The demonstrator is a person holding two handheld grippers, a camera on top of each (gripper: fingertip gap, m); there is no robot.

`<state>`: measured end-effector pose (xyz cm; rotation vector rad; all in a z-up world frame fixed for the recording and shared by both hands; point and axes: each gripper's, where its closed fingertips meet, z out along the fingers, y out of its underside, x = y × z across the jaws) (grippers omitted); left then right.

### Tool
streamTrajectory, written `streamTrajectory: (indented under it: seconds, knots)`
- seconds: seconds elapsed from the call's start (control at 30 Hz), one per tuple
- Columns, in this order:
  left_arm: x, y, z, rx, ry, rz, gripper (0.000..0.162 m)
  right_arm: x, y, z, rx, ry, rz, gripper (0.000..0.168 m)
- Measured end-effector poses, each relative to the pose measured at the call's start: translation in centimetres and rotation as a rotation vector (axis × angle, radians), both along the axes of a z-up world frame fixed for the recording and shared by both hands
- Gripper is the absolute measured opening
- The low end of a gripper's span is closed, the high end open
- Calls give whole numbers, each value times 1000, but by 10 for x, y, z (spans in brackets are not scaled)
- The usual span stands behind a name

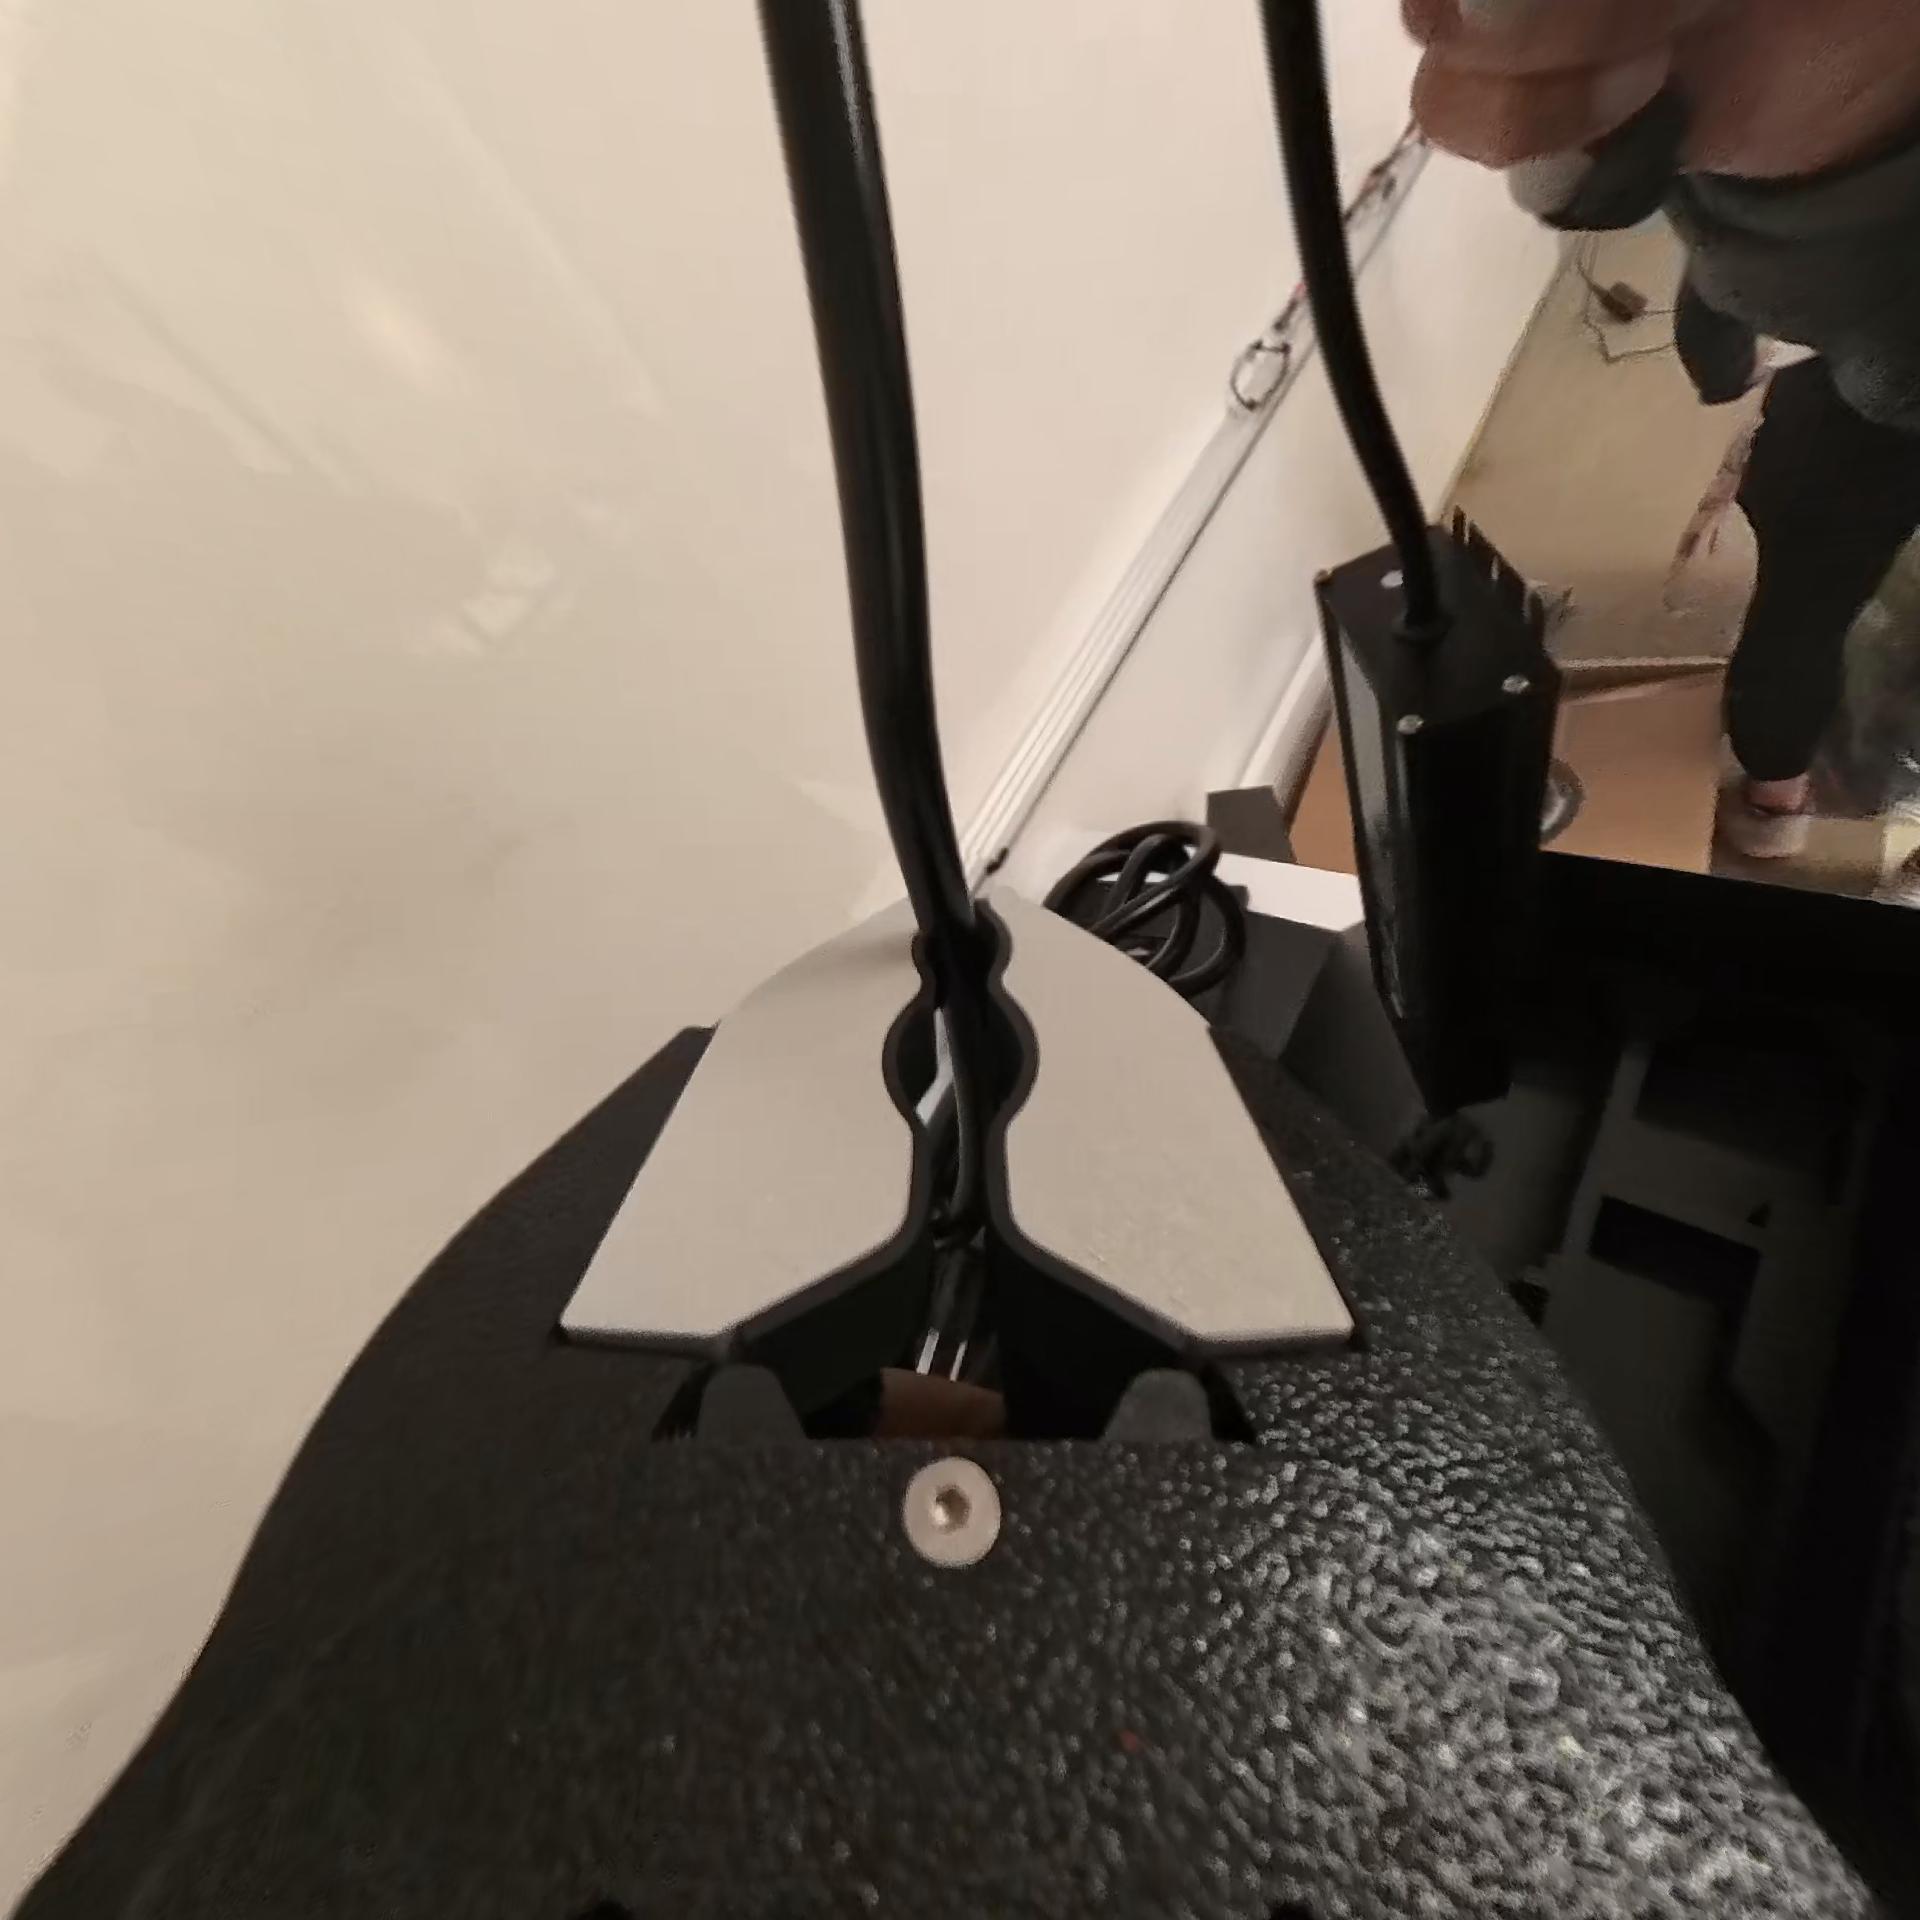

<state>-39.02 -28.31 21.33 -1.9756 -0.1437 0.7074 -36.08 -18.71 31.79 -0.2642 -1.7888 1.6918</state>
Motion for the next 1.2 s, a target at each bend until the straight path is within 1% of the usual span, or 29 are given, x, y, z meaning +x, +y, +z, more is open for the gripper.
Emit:
streamTrajectory:
  seconds: [0.07,0.13,0.2,0.3,0.4,0.5,0.63,0.73,0.8,0.9,1.03,1.2]
  knots:
    - [-15,-11,20,18,11,29,3,-20,-9,18,-3,12,-8,6]
    - [-33,-28,34,25,18,64,3,-37,-20,26,-20,11,-3,6]
    - [-52,-48,37,10,39,119,3,-57,-33,23,-17,-2,-5,6]
    - [-74,-78,28,11,17,180,3,-84,-59,6,-33,-55,27,6]
    - [-91,-111,1,1,-22,236,2,-107,-90,-24,-37,-100,59,6]
    - [-100,-145,-35,-11,-76,280,2,-128,-124,-63,-15,-148,90,6]
    - [-98,-181,-89,-20,-164,325,2,-141,-163,-117,-10,-170,168,5]
    - [-88,-199,-127,-47,-209,363,2,-145,-187,-155,4,-213,221,6]
    - [-79,-207,-147,-55,-238,377,2,-146,-199,-176,6,-230,260,6]
    - [-65,-212,-169,-43,-302,391,2,-146,-213,-201,-3,-285,320,6]
    - [-47,-215,-189,-62,-341,424,2,-136,-227,-230,9,-354,424,5]
    - [-21,-216,-207,-73,-393,440,2,-114,-235,-259,41,-416,566,5]
